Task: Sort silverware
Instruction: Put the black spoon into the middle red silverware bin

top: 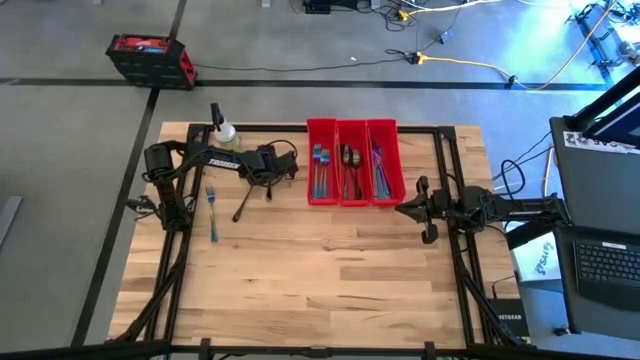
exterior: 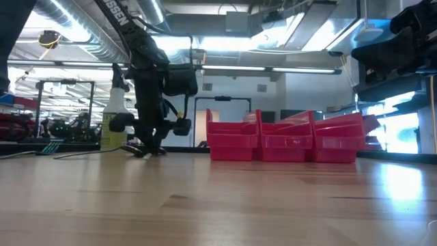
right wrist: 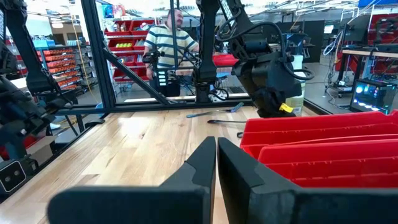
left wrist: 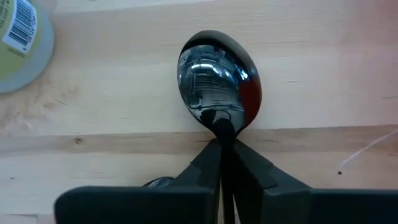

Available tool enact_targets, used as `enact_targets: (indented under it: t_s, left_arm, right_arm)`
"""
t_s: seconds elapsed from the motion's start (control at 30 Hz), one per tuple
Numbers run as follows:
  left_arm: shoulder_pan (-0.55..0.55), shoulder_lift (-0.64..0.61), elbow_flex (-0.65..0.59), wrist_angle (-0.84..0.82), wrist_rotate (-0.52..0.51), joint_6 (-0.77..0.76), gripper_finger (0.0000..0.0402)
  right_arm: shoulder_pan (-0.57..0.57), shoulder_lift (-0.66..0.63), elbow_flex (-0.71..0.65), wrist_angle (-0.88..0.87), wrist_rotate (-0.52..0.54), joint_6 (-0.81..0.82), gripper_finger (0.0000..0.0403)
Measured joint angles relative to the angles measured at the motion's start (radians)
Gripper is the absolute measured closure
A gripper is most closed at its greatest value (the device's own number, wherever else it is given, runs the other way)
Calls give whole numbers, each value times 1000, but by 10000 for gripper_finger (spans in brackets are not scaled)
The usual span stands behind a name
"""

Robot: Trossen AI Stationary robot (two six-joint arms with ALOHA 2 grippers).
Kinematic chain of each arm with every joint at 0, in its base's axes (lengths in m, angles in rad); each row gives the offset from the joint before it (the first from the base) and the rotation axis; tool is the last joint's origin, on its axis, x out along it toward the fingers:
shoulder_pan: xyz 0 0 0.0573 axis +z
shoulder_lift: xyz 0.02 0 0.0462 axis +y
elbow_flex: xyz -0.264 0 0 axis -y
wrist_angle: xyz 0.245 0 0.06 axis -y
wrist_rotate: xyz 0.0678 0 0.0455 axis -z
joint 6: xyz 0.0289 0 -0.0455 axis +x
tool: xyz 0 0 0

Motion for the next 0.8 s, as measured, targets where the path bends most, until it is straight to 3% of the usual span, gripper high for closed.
enact_targets:
  t_s: [0.17, 0.4, 0.6, 0.8]
  left_arm:
    - [-5, -26, -2, -12, 17, 3, 394]
    - [-9, -86, 61, -130, 119, -24, 395]
    - [-31, -197, 147, -237, 101, -68, 396]
    - [-54, -287, 259, -239, 71, -71, 396]
  right_arm:
    - [0, 0, 0, 0, 0, 0, 402]
    - [0, 0, 0, 0, 0, 0, 402]
    - [0, 0, 0, -1, 0, 0, 402]
    - [0, 0, 0, 0, 0, 0, 402]
